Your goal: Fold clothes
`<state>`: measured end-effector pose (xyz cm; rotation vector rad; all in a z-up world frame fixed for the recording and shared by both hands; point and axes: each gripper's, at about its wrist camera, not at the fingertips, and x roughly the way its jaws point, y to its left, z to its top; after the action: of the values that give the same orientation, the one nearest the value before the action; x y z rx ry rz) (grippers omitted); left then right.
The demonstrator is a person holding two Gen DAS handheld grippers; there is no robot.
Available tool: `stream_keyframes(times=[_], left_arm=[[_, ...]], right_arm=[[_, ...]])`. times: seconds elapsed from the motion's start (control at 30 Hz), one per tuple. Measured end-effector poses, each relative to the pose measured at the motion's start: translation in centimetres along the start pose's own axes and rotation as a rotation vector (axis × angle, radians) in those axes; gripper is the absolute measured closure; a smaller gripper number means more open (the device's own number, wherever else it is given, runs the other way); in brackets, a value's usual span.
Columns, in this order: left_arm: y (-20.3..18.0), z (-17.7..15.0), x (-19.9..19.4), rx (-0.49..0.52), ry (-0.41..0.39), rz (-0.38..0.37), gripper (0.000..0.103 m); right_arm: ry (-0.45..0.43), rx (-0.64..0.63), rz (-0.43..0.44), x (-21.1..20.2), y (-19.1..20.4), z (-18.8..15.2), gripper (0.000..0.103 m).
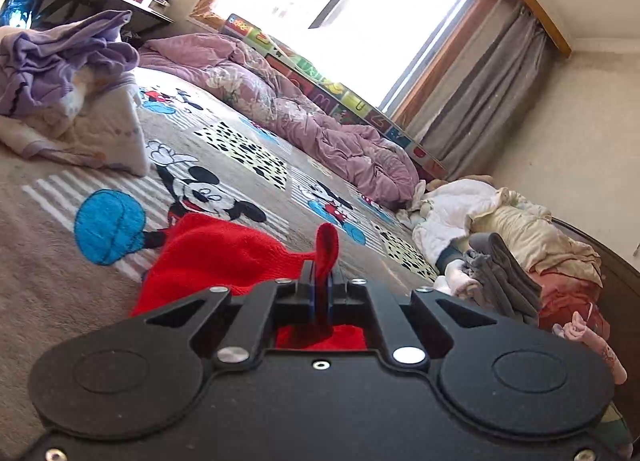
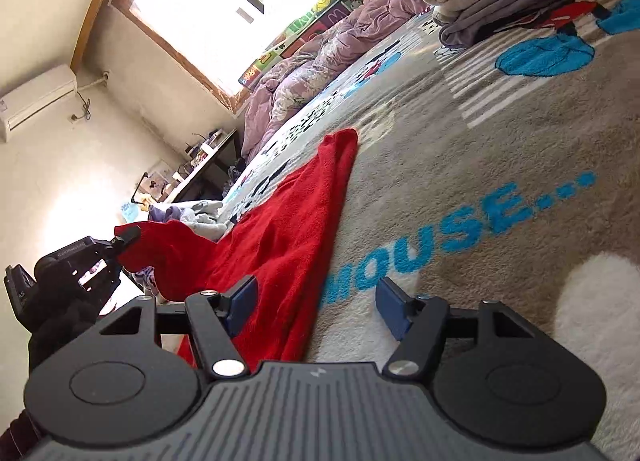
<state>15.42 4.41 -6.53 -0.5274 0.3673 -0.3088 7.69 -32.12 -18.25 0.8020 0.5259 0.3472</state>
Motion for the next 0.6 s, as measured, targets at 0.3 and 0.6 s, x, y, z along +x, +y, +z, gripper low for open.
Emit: stream_keyframes(times=[0.3, 0.6], left_arm=[[-10.5, -1.9, 7.2, 0.148, 0.09, -0.067, 0.102], [-17.0, -3.5, 14.4, 0.191, 0.171, -0.051, 0.102]], right_arm=[[-0.069, 0.277, 0.13, -0.2, -3.4, 2.1, 0.037], [-0.109, 0.369, 0.146, 0.2, -4.8, 3.2, 0.037]])
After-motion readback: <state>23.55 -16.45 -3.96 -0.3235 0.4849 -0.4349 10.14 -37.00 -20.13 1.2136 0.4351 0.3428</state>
